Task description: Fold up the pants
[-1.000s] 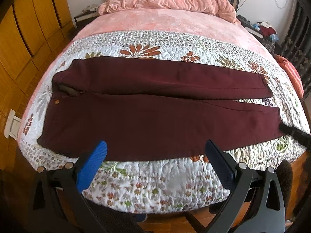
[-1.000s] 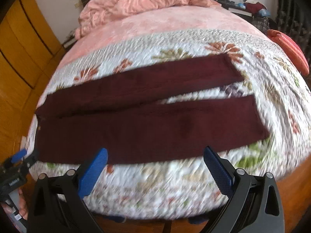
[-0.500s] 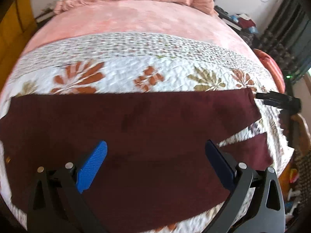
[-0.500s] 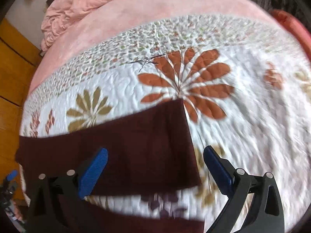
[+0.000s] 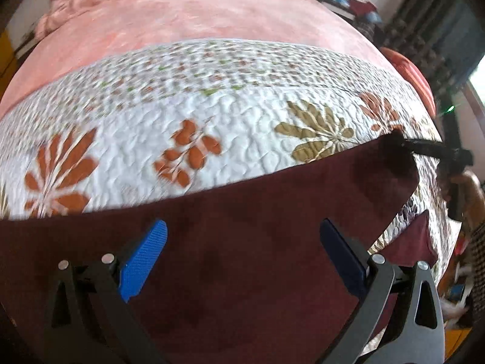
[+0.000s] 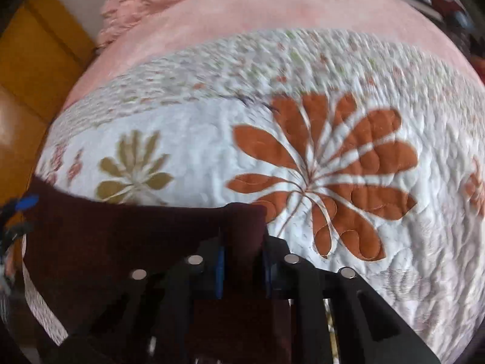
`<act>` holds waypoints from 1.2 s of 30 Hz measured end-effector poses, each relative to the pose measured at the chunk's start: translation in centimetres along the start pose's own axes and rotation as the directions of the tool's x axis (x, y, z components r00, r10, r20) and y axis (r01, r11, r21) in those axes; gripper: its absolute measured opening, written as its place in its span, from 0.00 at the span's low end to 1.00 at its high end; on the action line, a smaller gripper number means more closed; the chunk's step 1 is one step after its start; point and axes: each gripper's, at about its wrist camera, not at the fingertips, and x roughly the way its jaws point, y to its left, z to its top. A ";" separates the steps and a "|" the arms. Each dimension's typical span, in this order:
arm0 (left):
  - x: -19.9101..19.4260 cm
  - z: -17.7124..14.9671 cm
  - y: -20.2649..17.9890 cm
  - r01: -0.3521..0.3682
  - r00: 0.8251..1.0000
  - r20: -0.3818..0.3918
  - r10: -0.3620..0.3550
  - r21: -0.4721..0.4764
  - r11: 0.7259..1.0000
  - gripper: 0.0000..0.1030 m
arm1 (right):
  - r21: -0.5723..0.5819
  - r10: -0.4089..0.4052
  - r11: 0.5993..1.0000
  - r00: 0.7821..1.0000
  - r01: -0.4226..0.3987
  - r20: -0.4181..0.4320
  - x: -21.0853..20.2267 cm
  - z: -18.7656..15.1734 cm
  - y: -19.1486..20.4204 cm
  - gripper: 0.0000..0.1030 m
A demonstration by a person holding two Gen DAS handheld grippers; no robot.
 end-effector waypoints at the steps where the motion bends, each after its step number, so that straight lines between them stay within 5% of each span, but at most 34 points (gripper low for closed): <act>1: 0.6 0.4 -0.6 0.011 1.000 -0.001 -0.011 0.047 0.999 0.97 | -0.023 0.013 1.000 1.000 -0.012 0.025 -0.9 -0.1 0.3 0.18; 6: 3.8 2.8 -3.4 0.065 0.998 -0.034 -0.057 0.293 0.954 0.97 | -0.119 0.150 0.984 0.982 -0.136 0.117 -6.0 -0.9 1.1 0.18; 12: 7.0 5.4 -5.0 0.234 0.970 -0.145 -0.192 0.368 0.900 0.97 | -0.210 0.243 0.957 0.947 -0.199 0.210 -10.9 -0.7 2.4 0.18; 13: 7.3 5.7 -5.1 0.268 0.961 -0.166 -0.220 0.367 0.891 0.97 | -0.219 0.259 0.953 0.940 -0.210 0.221 -11.6 -0.7 2.4 0.18; 17: 8.7 6.4 -5.0 0.460 0.874 -0.310 -0.373 0.286 0.840 0.97 | -0.251 0.285 0.942 0.928 -0.224 0.242 -13.1 -1.1 2.7 0.18; 21: 9.3 5.7 -3.9 0.479 0.842 -0.388 -0.376 0.214 0.851 0.93 | -0.232 0.290 0.945 0.921 -0.232 0.259 -13.5 -1.5 2.4 0.18; 22: 8.9 5.5 -3.6 0.468 0.849 -0.377 -0.370 0.214 0.857 0.75 | -0.228 0.288 0.946 0.921 -0.231 0.262 -13.5 -1.7 2.3 0.18; 23: 8.5 5.2 -3.2 0.461 0.855 -0.369 -0.366 0.213 0.862 0.45 | -0.218 0.285 0.948 0.921 -0.231 0.266 -13.4 -1.8 2.2 0.18; 26: 7.0 4.5 -1.0 0.444 0.861 -0.343 -0.376 0.145 0.884 0.18 | -0.193 0.252 0.959 0.932 -0.205 0.262 -12.6 -2.1 2.3 0.18; 28: 4.9 4.3 -0.8 0.393 0.900 -0.269 -0.342 0.165 0.905 0.14 | -0.175 0.233 0.966 0.936 -0.191 0.263 -12.1 -2.3 2.3 0.18; 29: 3.5 4.2 -1.4 0.326 0.936 -0.204 -0.288 0.190 0.926 0.14 | -0.170 0.221 0.969 0.938 -0.180 0.265 -11.9 -2.3 2.4 0.18; 31: 0.5 3.4 -2.6 0.207 0.978 -0.084 -0.193 0.220 0.953 0.13 | -0.162 0.208 0.972 0.939 -0.168 0.273 -11.8 -2.5 2.5 0.18; 33: -2.3 2.1 -4.1 0.094 0.995 0.017 -0.102 0.255 0.962 0.13 | -0.157 0.205 0.974 0.934 -0.165 0.292 -12.1 -3.2 2.6 0.19; 36: -5.1 -1.6 -7.1 -0.064 0.993 0.117 0.029 0.306 0.950 0.14 | -0.143 0.207 0.975 0.927 -0.170 0.312 -12.7 -5.2 2.2 0.19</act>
